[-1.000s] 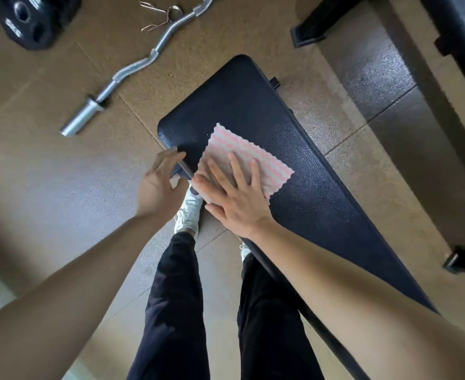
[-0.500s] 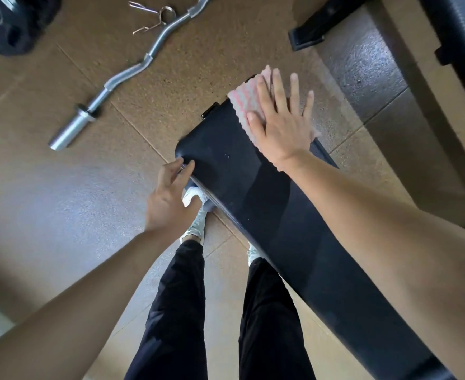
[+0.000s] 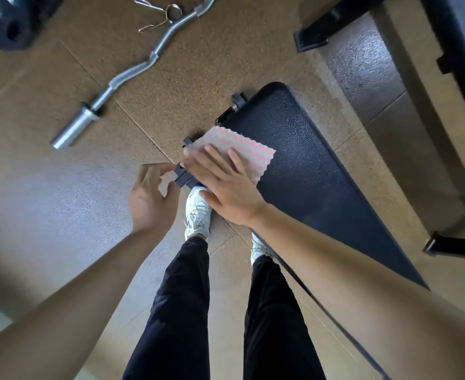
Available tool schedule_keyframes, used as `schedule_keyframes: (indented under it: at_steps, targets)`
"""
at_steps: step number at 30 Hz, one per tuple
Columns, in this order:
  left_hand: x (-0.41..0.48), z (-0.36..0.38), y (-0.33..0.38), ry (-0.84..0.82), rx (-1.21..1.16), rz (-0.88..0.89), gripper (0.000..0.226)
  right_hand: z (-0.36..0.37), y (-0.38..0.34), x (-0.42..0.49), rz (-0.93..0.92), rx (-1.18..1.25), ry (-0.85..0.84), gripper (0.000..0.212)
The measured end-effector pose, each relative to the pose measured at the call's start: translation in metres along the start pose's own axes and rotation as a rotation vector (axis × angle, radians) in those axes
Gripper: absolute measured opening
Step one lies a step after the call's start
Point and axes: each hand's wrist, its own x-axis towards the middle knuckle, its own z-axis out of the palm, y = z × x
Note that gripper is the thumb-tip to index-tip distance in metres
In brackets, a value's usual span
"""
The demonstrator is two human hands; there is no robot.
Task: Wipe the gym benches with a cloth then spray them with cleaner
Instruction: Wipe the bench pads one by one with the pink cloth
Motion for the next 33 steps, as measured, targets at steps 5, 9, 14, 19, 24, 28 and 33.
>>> schedule_keyframes:
  at_steps: [5,9,14,19,24,28,33]
  targets:
    - [0.004,0.024,0.025,-0.116,0.041,0.166,0.050,-0.035,0.031,-0.022,0.135,0.133,0.263,0.049]
    - [0.011,0.046,0.044,-0.398,0.339,0.190,0.071,-0.040,0.055,-0.054,0.459,0.028,0.286,0.048]
    - [0.027,0.062,0.058,-0.471,0.518,0.114,0.090,-0.037,0.065,-0.092,0.794,0.010,0.246,0.061]
    - [0.064,0.065,0.070,-0.526,0.444,0.069,0.094,-0.031,0.067,-0.124,1.096,0.110,0.216,0.078]
    - [0.113,0.067,0.083,-0.702,0.090,-0.078,0.060,-0.024,0.059,-0.146,1.174,0.176,0.113,0.092]
    - [0.138,0.074,0.113,-0.728,0.206,-0.058,0.044,-0.013,0.052,-0.155,1.113,0.248,0.041,0.100]
    - [0.170,0.089,0.149,-0.694,0.227,-0.074,0.051,-0.011,0.052,-0.154,1.115,0.270,0.033,0.101]
